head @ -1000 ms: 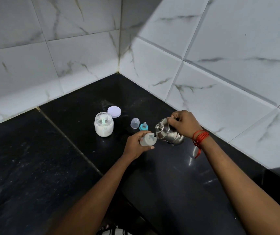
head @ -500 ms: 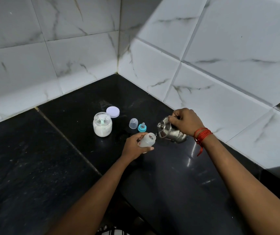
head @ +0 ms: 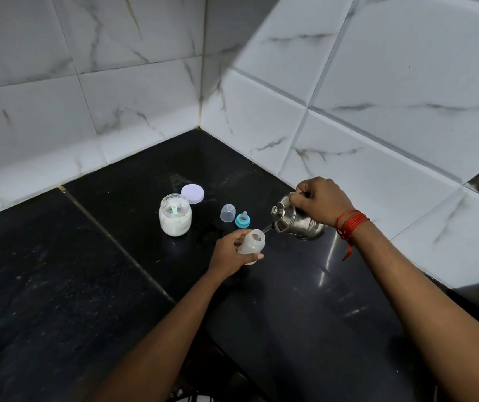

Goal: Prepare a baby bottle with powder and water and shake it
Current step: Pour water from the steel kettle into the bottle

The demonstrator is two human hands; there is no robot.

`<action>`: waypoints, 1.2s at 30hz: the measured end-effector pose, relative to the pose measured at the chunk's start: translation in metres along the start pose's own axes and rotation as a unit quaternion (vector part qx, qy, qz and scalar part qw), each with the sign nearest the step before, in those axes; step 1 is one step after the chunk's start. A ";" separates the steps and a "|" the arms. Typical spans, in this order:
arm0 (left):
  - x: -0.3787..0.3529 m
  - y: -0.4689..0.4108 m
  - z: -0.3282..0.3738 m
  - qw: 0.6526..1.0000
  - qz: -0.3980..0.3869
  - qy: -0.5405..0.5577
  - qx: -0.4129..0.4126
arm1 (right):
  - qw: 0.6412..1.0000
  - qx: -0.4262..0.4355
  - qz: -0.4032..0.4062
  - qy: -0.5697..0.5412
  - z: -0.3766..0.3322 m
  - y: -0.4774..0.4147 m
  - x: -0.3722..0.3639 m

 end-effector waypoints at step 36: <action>0.003 -0.001 0.003 1.000 -0.003 -0.009 -0.025 | 0.997 0.022 -0.007 0.067 -0.029 -0.005 0.018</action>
Point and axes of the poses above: each hand's wrist, its own y-axis away from the middle knuckle, its own x-axis out of the back of the hand, z = x × y, the point moved 9 cm from there along -y, towards the middle knuckle, and after that the axes turned 12 degrees about x, right-handed, at the moved point
